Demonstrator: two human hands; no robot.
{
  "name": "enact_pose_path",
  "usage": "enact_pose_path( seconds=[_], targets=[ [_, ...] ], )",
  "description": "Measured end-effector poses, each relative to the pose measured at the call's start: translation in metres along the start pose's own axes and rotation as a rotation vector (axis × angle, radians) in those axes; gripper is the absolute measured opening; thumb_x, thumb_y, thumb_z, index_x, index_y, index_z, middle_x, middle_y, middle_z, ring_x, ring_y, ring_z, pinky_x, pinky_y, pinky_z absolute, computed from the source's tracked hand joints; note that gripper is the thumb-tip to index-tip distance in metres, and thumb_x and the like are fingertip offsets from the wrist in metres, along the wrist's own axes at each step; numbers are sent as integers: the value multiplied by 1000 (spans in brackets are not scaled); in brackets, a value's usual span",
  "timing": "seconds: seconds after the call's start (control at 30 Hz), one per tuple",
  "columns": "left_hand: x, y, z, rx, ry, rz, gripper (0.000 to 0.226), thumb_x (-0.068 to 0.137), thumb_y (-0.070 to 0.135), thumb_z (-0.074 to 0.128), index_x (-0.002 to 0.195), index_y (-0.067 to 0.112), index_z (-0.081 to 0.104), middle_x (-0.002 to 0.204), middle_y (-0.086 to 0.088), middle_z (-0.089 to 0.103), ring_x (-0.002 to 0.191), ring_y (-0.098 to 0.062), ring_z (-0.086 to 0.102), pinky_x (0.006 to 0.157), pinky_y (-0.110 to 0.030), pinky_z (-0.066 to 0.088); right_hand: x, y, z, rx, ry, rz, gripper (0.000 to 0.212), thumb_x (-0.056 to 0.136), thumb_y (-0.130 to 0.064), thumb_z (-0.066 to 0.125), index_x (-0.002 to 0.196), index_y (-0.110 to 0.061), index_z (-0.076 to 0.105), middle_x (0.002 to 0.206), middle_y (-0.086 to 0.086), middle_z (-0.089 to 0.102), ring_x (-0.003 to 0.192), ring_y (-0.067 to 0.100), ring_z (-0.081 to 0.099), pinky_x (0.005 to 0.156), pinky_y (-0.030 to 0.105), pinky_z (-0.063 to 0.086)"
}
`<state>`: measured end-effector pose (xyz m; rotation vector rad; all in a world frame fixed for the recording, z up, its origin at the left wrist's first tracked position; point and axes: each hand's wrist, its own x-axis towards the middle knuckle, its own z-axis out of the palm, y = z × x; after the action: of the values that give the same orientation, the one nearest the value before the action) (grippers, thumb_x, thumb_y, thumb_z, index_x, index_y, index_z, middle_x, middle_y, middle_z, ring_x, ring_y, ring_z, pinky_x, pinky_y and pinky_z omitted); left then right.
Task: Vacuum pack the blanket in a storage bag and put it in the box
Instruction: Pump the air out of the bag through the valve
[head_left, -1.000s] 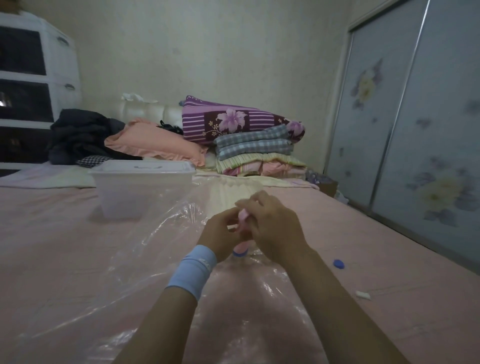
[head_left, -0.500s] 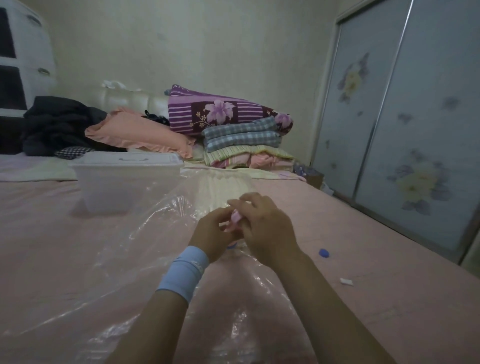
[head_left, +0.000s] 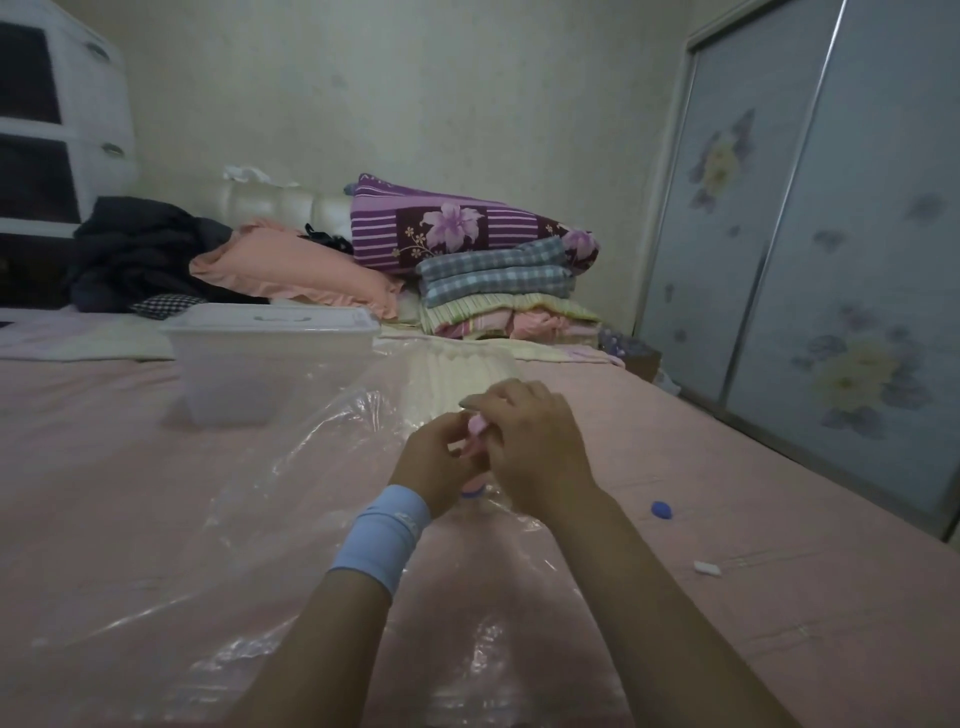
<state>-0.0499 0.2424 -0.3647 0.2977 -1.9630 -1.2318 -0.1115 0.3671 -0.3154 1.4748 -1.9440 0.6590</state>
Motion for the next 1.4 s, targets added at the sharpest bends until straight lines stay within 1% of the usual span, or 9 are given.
enact_pose_path(
  seconds=[0.07, 0.27, 0.33, 0.53, 0.67, 0.8, 1.0, 1.27, 1.4],
  targets=[
    [0, -1, -1, -26, 8, -1, 34, 74, 11, 78, 103, 28, 70, 100, 5, 73, 93, -10, 68, 86, -26, 54, 9, -3, -14, 5, 69, -23, 51, 82, -34, 35, 119, -27, 70, 114, 0, 66, 101, 26, 60, 81, 40, 43],
    [1, -2, -1, -10, -28, -14, 54, 68, 10, 83, 116, 32, 69, 112, 12, 70, 104, -6, 64, 92, -25, 51, 30, -20, -70, 157, 708, -190, 27, 98, -7, 53, 116, -6, 72, 106, 9, 69, 94, 22, 64, 76, 30, 51],
    [-1, -1, 1, -1, -33, -8, 50, 68, 8, 82, 109, 34, 70, 107, 10, 71, 100, -7, 65, 91, -27, 52, 23, -19, -53, 152, 655, -145, 30, 97, -7, 51, 119, -8, 71, 110, 8, 68, 97, 22, 63, 74, 30, 52],
    [-5, 4, -4, 16, -14, -13, 31, 74, 7, 77, 92, 30, 69, 89, 12, 71, 84, 2, 65, 74, -9, 49, 0, 0, -7, 48, -48, -22, 41, 91, -23, 48, 128, -25, 67, 132, -1, 60, 110, 23, 60, 84, 36, 53],
    [-3, 3, -1, -37, -5, -5, 50, 70, 7, 82, 114, 27, 69, 108, 13, 70, 98, -1, 64, 84, -14, 50, 20, -10, -52, 149, 381, -162, 31, 97, -12, 49, 119, -10, 70, 118, 8, 68, 104, 23, 65, 85, 34, 56],
    [-3, 2, 1, 15, -33, 27, 53, 68, 10, 83, 104, 45, 67, 109, 15, 69, 102, -4, 62, 87, -17, 50, 23, -12, -59, 159, 671, -156, 25, 98, -5, 54, 115, -4, 71, 112, 11, 69, 102, 20, 65, 86, 22, 52],
    [-5, 3, 0, -19, 0, -15, 29, 72, 7, 78, 88, 30, 69, 87, 8, 70, 78, 0, 65, 66, -12, 51, -3, 3, -1, 190, -7, -8, 36, 89, -16, 47, 117, -17, 70, 117, -2, 62, 104, 22, 62, 81, 29, 52],
    [-2, -3, -1, 0, -31, 16, 52, 68, 9, 83, 108, 40, 68, 107, 17, 69, 99, 2, 62, 87, -17, 50, 28, -22, -62, 221, 697, -177, 29, 97, -1, 47, 115, 2, 69, 114, 16, 66, 110, 23, 62, 95, 22, 49],
    [-4, 0, 1, -25, -1, -3, 39, 71, 9, 79, 98, 36, 70, 98, 10, 71, 91, -3, 65, 80, -17, 53, 4, -6, -14, 207, 219, -71, 37, 92, -12, 43, 119, -8, 69, 118, 8, 62, 110, 23, 59, 93, 30, 52]
  ],
)
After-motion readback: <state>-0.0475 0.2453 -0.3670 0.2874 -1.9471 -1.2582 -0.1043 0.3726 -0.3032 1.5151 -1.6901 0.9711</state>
